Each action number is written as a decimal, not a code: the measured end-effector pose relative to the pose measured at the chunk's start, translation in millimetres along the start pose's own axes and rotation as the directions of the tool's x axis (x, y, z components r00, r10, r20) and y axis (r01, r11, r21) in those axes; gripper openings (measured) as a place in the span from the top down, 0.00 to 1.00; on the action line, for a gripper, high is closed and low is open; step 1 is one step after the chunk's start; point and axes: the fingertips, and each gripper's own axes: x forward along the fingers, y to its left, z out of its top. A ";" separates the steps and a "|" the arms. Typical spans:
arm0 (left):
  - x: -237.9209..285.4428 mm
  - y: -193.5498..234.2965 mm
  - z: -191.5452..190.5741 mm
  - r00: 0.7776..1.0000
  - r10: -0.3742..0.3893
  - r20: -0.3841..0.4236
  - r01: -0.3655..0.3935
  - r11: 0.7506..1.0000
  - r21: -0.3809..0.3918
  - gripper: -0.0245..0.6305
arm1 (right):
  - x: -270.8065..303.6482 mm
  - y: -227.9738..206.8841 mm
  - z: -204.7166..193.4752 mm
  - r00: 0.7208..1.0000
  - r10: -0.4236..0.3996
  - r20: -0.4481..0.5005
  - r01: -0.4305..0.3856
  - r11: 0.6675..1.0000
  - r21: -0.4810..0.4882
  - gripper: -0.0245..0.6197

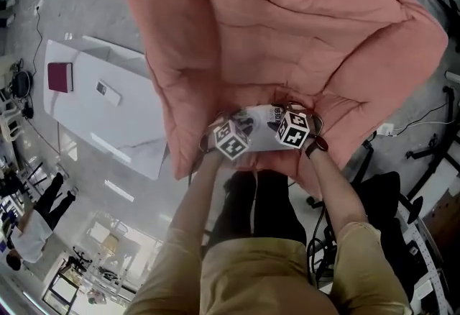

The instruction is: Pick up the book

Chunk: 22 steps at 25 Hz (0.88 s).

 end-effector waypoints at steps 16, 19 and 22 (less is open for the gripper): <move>53.9 22.5 -16.9 0.989 0.003 -0.145 0.004 0.999 0.051 0.53 | 48.4 -11.1 -28.1 0.986 0.113 -0.125 -0.118 0.993 -0.032 0.50; 54.2 30.3 -14.6 0.988 0.008 -0.156 -0.003 0.999 0.037 0.61 | 48.1 -16.0 -28.1 0.984 0.116 -0.133 -0.121 0.992 -0.029 0.52; 45.7 27.1 -13.8 0.990 0.034 -0.139 -0.026 0.998 0.059 0.70 | 44.1 -12.6 -28.2 0.987 0.075 -0.141 -0.083 0.995 -0.053 0.56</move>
